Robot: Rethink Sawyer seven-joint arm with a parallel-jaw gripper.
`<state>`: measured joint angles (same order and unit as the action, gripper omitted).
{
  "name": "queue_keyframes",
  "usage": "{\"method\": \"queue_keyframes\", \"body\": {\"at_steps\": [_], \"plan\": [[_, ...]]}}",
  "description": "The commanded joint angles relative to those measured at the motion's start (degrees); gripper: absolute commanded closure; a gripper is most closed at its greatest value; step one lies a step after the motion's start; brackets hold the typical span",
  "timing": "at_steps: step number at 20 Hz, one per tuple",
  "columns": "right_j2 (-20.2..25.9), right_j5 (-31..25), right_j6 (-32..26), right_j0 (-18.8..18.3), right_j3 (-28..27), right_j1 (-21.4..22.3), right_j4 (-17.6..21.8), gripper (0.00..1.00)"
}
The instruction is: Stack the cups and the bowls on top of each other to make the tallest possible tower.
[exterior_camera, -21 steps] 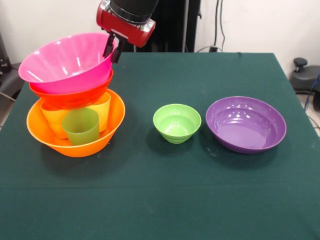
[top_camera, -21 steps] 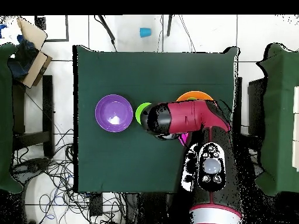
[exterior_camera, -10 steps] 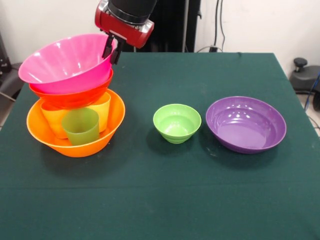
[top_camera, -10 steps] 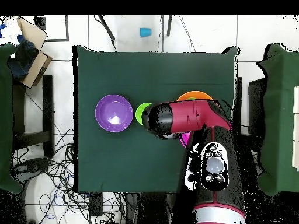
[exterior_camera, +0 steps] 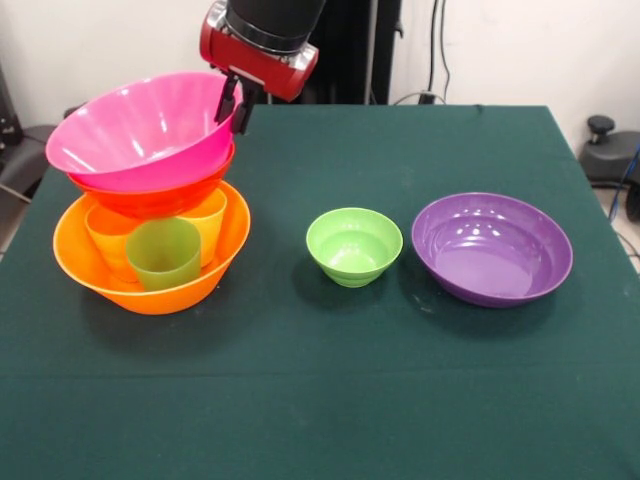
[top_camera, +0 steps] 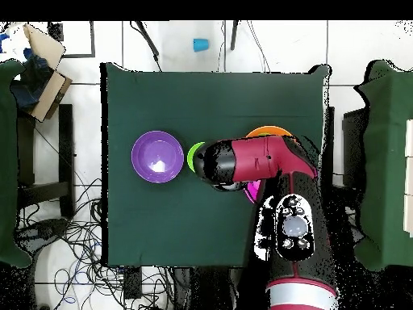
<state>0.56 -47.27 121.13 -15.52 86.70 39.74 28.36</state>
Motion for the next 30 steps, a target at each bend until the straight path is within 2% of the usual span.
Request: {"method": "queue_keyframes", "body": {"at_steps": [1, 11, 30], "plan": [[5.3, 0.1, -11.6, -0.1, 0.0, -1.6, 4.8, 1.00], [5.1, -0.8, -11.9, 0.1, -1.9, -2.1, 5.5, 1.00], [6.3, 0.2, -12.0, -1.1, -1.5, -2.0, 5.5, 1.00]]}}
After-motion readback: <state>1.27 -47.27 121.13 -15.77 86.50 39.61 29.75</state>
